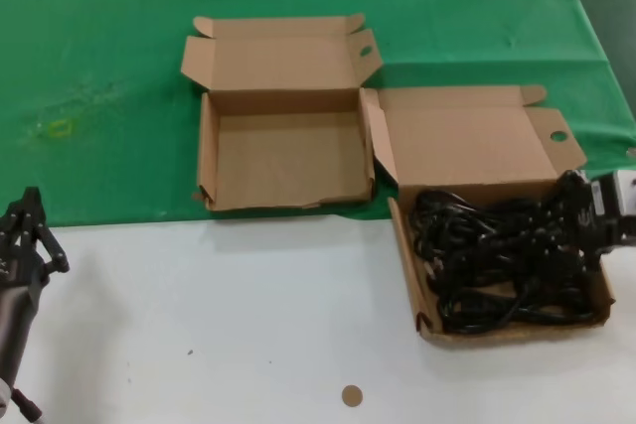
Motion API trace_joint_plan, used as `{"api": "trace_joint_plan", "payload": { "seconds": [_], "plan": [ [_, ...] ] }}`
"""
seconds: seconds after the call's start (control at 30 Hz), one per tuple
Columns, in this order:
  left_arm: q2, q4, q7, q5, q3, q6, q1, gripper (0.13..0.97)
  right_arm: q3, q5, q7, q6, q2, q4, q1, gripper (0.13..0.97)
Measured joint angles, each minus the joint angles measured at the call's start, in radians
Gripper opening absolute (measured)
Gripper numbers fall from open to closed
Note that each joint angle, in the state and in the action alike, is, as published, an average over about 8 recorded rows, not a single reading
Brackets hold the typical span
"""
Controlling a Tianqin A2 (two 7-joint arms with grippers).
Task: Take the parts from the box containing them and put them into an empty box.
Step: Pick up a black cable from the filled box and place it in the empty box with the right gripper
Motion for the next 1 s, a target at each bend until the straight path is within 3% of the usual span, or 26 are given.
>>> {"api": "trace_joint_plan", "payload": {
  "seconds": [0.47,1.0],
  "plan": [
    [0.0,0.0,0.0,0.0,0.0,0.0,0.0,0.144,-0.003,-0.026,0.048,-0.03,-0.048,0.035,0.13,0.172],
    [0.0,0.0,0.0,0.0,0.0,0.0,0.0,0.144,-0.113,-0.128,0.066,-0.009,-0.3,-0.088,0.328,0.17]
  ]
}}
